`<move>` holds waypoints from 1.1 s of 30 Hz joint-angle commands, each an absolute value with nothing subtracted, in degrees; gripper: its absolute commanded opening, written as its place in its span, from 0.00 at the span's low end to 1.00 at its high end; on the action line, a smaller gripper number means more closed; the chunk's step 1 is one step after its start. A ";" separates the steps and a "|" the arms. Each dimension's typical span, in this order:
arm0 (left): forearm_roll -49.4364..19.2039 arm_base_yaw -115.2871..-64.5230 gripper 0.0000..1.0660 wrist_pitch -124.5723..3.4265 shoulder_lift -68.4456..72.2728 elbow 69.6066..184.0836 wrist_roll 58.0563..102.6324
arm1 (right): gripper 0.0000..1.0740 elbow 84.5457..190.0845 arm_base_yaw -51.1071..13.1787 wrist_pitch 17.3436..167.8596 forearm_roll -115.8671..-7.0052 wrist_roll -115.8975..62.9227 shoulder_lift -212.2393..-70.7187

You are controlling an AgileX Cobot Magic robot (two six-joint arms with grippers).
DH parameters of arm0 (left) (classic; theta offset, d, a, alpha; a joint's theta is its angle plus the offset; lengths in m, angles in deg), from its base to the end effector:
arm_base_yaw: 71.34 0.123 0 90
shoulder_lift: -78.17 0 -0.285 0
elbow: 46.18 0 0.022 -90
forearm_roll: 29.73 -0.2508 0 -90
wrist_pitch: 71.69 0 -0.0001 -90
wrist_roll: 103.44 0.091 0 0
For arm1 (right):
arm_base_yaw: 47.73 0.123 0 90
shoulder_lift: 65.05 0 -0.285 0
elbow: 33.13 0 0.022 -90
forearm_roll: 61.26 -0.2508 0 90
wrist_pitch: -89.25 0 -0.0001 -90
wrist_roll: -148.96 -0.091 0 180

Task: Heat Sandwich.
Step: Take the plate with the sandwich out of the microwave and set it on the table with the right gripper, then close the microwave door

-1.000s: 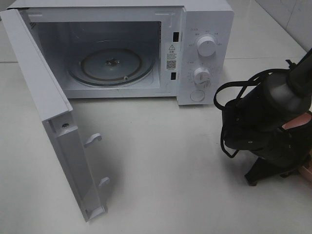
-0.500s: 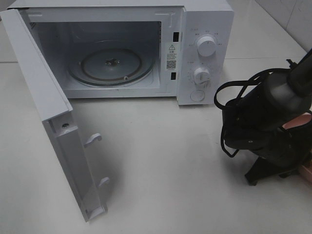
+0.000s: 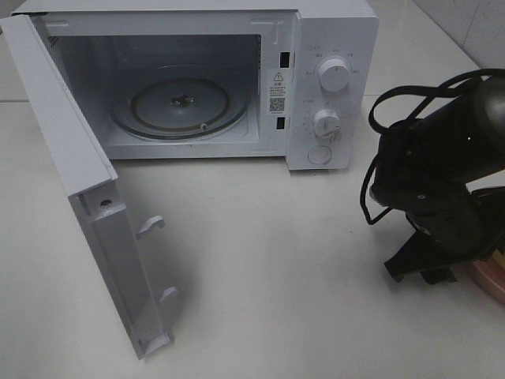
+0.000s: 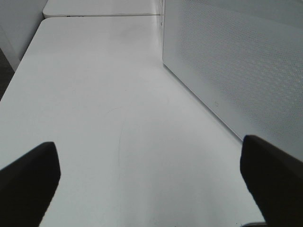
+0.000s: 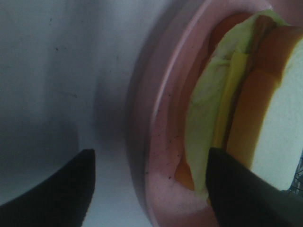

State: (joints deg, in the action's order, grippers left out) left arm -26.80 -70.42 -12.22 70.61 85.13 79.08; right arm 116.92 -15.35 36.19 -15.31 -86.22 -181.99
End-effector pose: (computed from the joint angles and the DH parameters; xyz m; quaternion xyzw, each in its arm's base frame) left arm -0.0043 -0.0041 0.2786 0.0125 0.8464 -0.0096 0.5323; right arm 0.2577 0.1015 0.1056 -0.1002 0.9452 -0.3028 0.0693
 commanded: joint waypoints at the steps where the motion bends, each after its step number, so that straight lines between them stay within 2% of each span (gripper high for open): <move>1: -26.75 -70.48 0.92 -12.50 71.93 84.90 78.97 | 0.70 117.03 -15.70 36.19 -18.01 -81.75 -177.92; 15: -26.75 -70.48 0.92 -12.50 71.93 84.90 78.97 | 0.71 117.03 -15.70 36.02 -33.36 -61.64 -162.56; 33: -26.75 -70.48 0.92 -12.50 71.93 84.90 78.97 | 0.71 117.03 -15.64 30.01 -43.50 -46.40 -136.78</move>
State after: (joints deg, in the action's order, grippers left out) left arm -26.80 -70.42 -12.22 70.61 85.13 79.08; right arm 116.86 -15.35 31.38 -41.96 -48.63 -138.56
